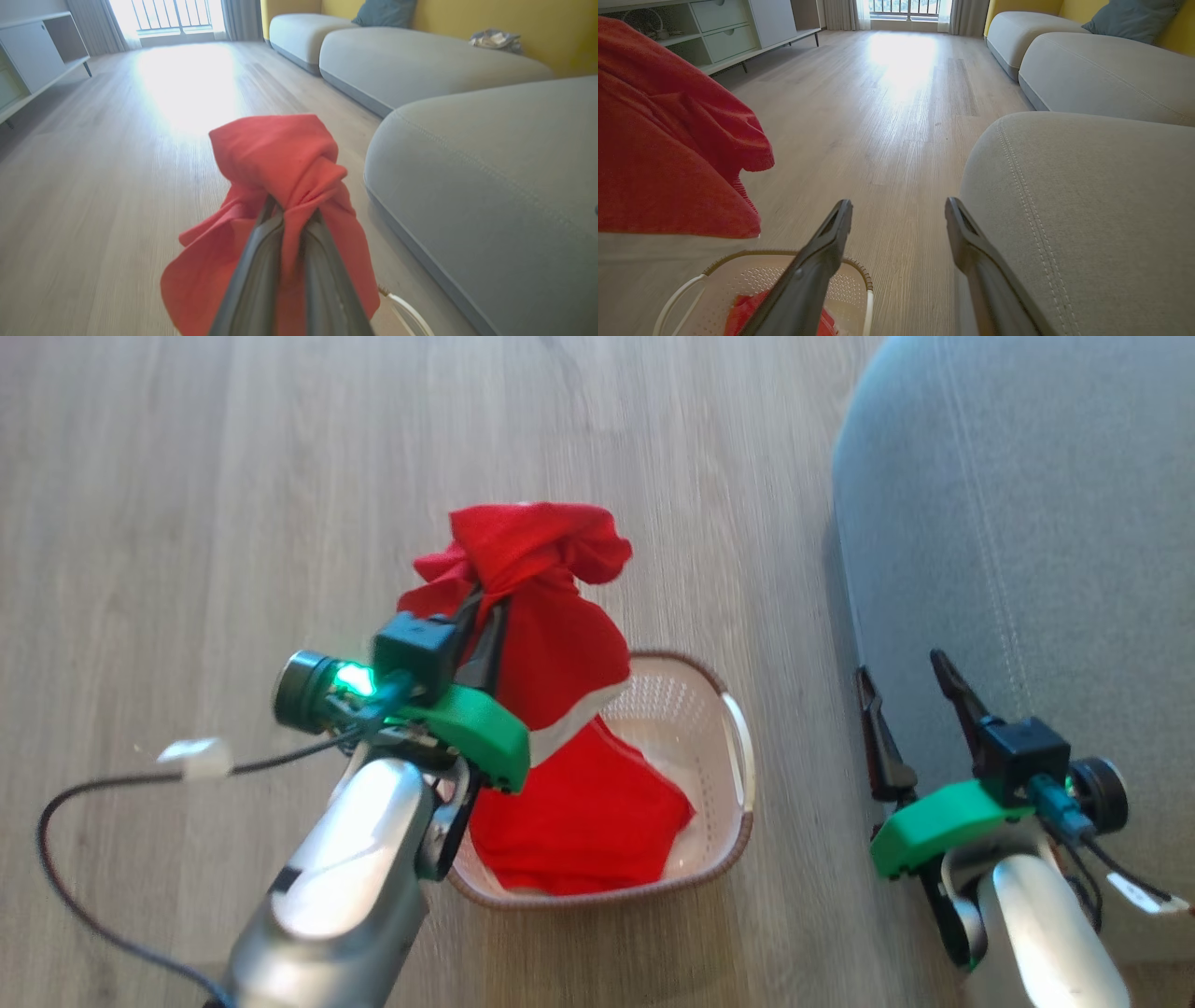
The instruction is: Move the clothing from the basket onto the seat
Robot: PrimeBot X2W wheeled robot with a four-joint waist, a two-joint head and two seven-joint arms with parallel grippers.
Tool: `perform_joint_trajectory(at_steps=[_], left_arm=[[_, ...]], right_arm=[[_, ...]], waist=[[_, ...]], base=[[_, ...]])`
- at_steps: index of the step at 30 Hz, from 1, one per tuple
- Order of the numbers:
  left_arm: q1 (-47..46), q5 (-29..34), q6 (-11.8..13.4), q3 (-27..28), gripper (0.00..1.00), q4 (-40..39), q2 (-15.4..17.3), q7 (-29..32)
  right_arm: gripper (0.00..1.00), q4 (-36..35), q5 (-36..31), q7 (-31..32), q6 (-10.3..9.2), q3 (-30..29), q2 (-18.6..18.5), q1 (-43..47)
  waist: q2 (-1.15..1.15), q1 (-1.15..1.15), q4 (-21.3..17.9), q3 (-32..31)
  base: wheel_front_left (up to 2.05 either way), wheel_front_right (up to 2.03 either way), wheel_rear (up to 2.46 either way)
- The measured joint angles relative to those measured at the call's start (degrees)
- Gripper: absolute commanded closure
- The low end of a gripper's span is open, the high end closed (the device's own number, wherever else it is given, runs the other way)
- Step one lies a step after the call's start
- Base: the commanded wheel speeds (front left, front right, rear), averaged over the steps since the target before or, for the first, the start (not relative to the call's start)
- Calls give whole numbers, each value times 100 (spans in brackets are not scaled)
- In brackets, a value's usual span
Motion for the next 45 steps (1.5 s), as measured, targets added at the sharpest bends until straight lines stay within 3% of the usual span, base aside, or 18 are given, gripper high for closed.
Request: perform_joint_trajectory(at_steps=[10,19,27,32,40,45], left_arm=[[1060,446,-348,1187,100,-1629,-123,0],[1252,680,-397,1577,100,-3197,-148,-18],[1246,654,-344,1220,100,-4274,-151,-49],[1239,560,-361,768,100,-4356,-148,-49],[1317,417,-756,32,100,-4090,-143,-49],[1346,416,-802,-111,100,-3961,-135,-49]], right_arm=[[0,63,97,7,0,42,1,580],[0,-110,202,7,0,149,1,937],[0,-199,258,7,0,198,2,1015],[0,-194,257,7,0,212,2,1055],[0,-205,249,7,0,238,2,1054],[0,-249,249,7,0,275,2,1049]], waist=[[0,0,218,-806],[0,0,339,-1275],[0,0,314,-1344],[0,0,324,-1354],[0,0,332,-1311],[0,0,320,-1266]], base=[[0,0,0],[0,0,0],[0,0,0],[0,0,0],[0,0,0],[0,0,0]])
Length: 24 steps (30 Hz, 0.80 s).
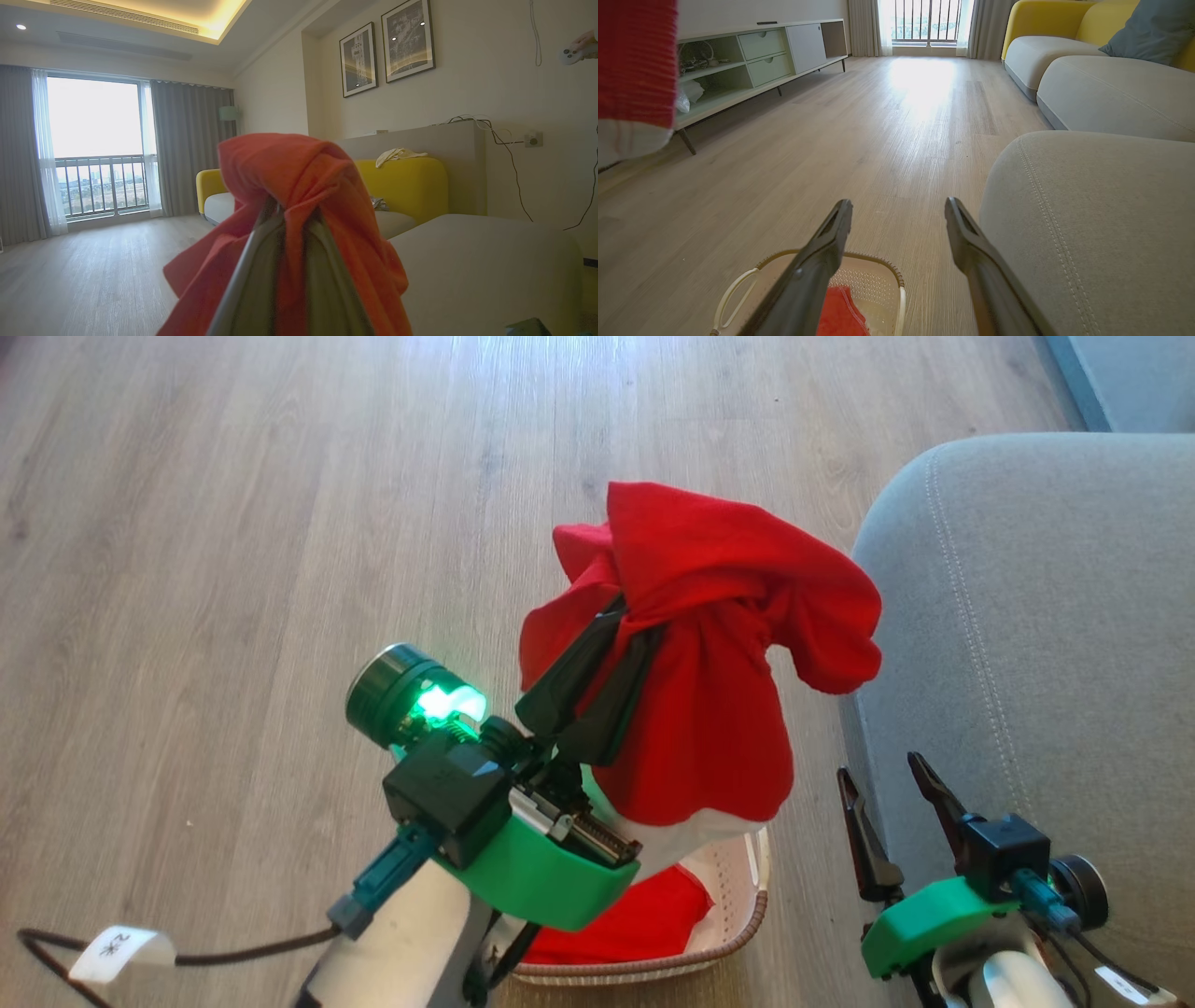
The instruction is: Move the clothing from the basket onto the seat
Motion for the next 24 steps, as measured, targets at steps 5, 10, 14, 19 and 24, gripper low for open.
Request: perform_joint_trajectory(at_steps=[5,10,14,19,24], left_arm=[[-8,0,31,23,100,37,2,0],[-19,1,54,169,100,94,2,0],[-25,36,58,293,100,160,1,0],[-26,155,53,445,100,249,1,0],[-26,290,45,541,100,343,2,0]], right_arm=[[0,-132,26,0,0,21,-1,0],[0,-532,319,0,0,304,-100,-3],[0,-1139,727,0,0,970,-467,-7],[0,-1919,1171,0,0,1588,-945,-6],[0,-2533,1355,0,0,2364,-1436,-9]], waist=[[0,0,-38,46],[0,0,-77,89],[0,0,-110,122],[0,0,-139,169],[0,0,-155,199]], base=[[0,0,0],[0,0,0],[0,0,0],[0,0,0],[0,0,0]])
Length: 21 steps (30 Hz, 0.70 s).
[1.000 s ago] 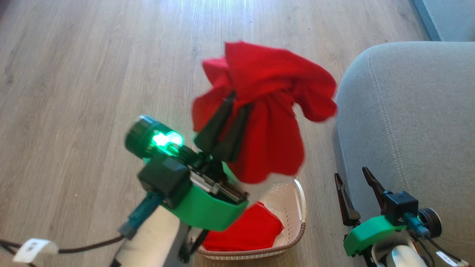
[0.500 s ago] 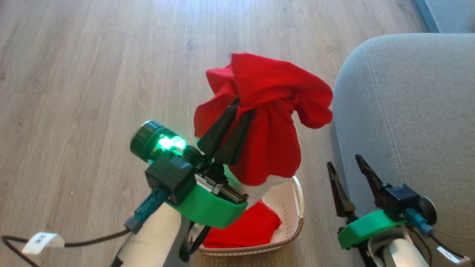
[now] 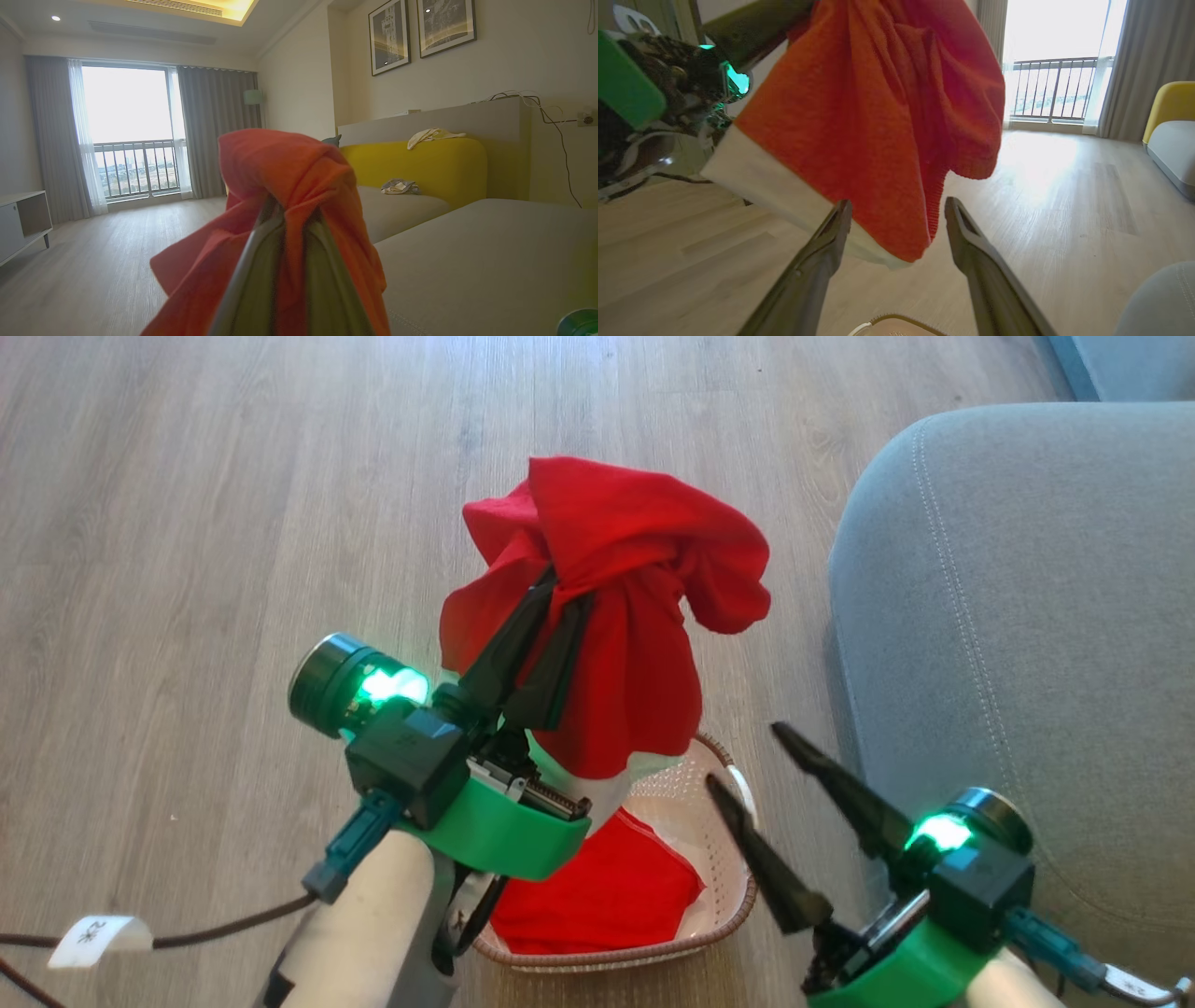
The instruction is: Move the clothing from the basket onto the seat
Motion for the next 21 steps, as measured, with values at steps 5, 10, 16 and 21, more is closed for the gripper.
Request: perform_joint_trajectory(at_steps=[5,10,16,21], left_arm=[[0,52,-48,-32,100,127,-1,0],[0,71,-108,-243,100,193,-2,0],[0,70,-244,-513,100,304,1,0],[0,66,-308,-720,100,354,3,0]], right_arm=[[0,-298,115,0,0,163,-134,-48],[0,-298,30,0,0,211,-136,-238],[0,-168,-92,0,0,215,-137,-312],[0,-40,-193,0,0,158,-136,-381]], waist=[[0,0,-3,13],[0,0,29,10],[0,0,94,5],[0,0,153,-18]], base=[[0,0,0],[0,0,0],[0,0,0],[0,0,0]])
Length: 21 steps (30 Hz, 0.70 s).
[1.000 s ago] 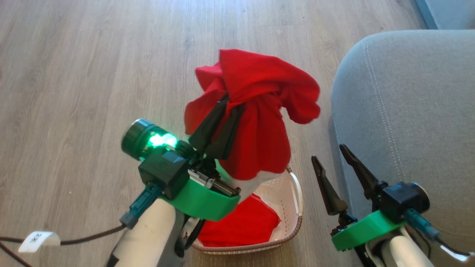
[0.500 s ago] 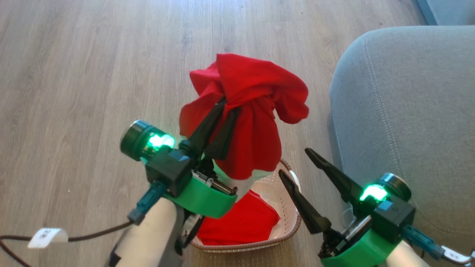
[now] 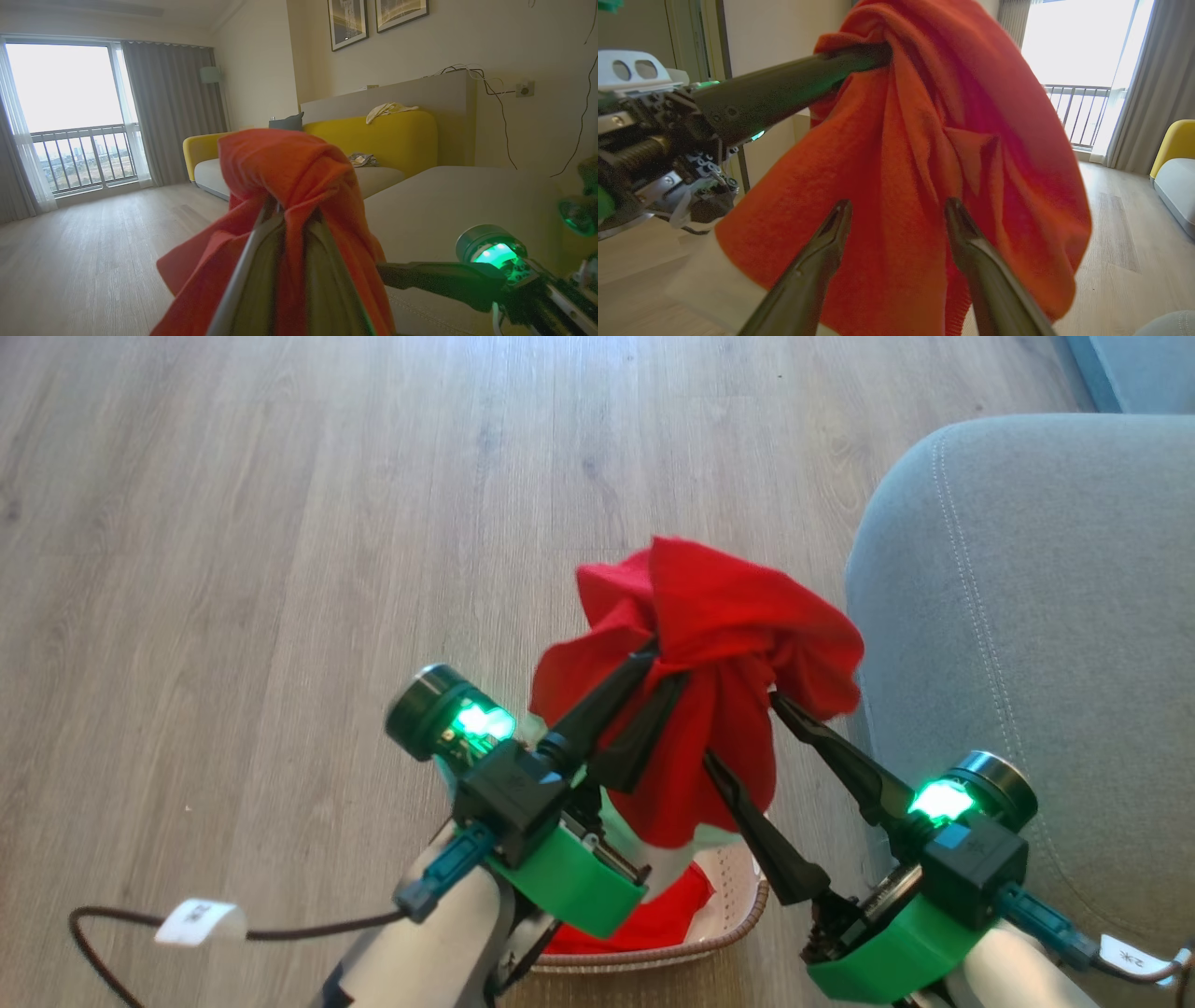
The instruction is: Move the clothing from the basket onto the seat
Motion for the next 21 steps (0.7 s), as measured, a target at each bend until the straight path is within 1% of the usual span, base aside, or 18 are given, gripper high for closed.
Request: perform_joint_trajectory(at_steps=[10,21], left_arm=[[1,0,-246,-347,100,323,14,0],[3,0,-394,-677,100,488,22,0]], right_arm=[[0,275,-308,0,0,24,3,-15],[0,568,-457,0,0,190,21,-131]], waist=[[0,0,75,-91],[0,0,140,-171]], base=[[0,0,0],[0,0,0]])
